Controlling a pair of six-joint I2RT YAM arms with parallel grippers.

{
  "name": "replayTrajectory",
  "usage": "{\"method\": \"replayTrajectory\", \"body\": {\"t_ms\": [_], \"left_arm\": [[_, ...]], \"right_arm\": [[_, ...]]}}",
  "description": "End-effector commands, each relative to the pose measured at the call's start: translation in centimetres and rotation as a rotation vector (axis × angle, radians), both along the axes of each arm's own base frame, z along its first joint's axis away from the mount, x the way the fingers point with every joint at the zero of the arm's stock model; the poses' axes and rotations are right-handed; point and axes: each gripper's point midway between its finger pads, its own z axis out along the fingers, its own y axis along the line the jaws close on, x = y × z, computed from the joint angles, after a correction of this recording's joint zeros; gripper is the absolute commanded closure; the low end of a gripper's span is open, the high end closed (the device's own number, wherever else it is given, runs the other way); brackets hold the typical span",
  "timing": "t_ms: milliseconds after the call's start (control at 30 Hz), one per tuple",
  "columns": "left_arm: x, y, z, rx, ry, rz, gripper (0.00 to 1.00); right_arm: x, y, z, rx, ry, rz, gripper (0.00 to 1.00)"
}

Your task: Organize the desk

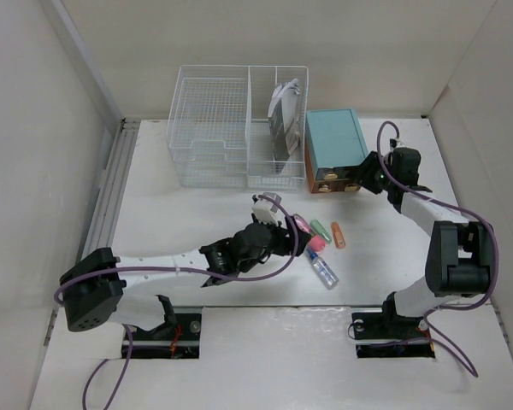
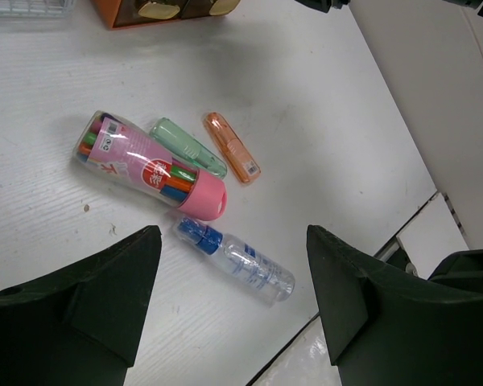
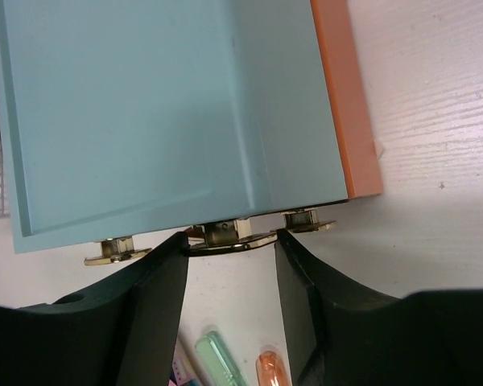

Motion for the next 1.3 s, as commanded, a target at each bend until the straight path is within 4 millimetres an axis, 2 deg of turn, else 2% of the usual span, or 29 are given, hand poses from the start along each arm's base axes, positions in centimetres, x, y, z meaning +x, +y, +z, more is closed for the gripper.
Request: {"method": "replayTrajectory", "body": {"t_ms": [0,100,267,433,467,500,667,833,900,933,1067,1100,1133,1233,1267], "left_arm": [[0.0,0.1,1.6,-0.062,-0.014,0.014,0.3],[0.0,0.1,1.6,-0.062,-0.014,0.014,0.3],[-0.1,0.3,1.2,-0.053,-0.01,0.014,0.3],[-0.1,0.3,1.2,-0.053,-0.01,0.014,0.3],[-0.4,0.1,1.2,-0.053,-0.01,0.005,0.3],[-0.4,0.1,1.2,-0.053,-0.01,0.005,0.3],[-0.4,0.1,1.2,-0.06,-0.004,0.007,0.31],[-0.6,0.0,1.2,-0.059,-0.006,0.007,0.31],[-0.6,0.0,1.2,-0.059,-0.006,0.007,0.31],[-0.6,0.0,1.2,-0.059,-0.006,0.007,0.31],[-0.6,-0.1,0.5,-0.04,0.001,0.007,0.31],[-0.9,-0.3,0.5,-0.04,0.002,-0.002,0.31],[-0.8,-0.5,1.0,-0.05,-0.002,-0.003,0.31],[-1.1,-0.7,0.6,-0.041,-0.001,-0.004,0.31],[-1.0,-0.8,1.1,-0.049,-0.005,-0.004,0.31]], "right_arm": [[1.8,-0.5,2.3,-0.028,-0.079,-0.031,0.48],[2.4,-0.7,2.9,-0.033,-0.121,-0.039,0.48],[2.6,-0.5,2.4,-0.013,-0.113,-0.04,0.49],[2.6,-0.5,2.4,-0.021,-0.116,-0.035,0.6],[2.6,-0.6,2.4,-0.028,-0.118,-0.031,0.66],[2.6,-0.6,2.4,-0.028,-0.118,-0.031,0.69],[2.1,-0.9,2.6,-0.023,-0.131,-0.019,0.73],[-1.0,0.0,2.1,-0.002,-0.092,0.022,0.73],[-2.5,0.2,1.3,-0.009,-0.053,0.042,0.73],[-3.6,0.3,0.1,-0.017,-0.027,0.06,0.73],[-6.4,0.0,-0.5,-0.043,-0.012,0.09,0.73],[-6.6,0.0,-0.3,-0.055,-0.017,0.097,0.73],[-7.5,-0.4,-1.1,-0.064,0.02,0.098,0.73],[-9.4,-0.9,-1.7,-0.098,0.048,0.124,0.73],[-9.8,-0.8,-1.3,-0.108,0.03,0.142,0.73]]}}
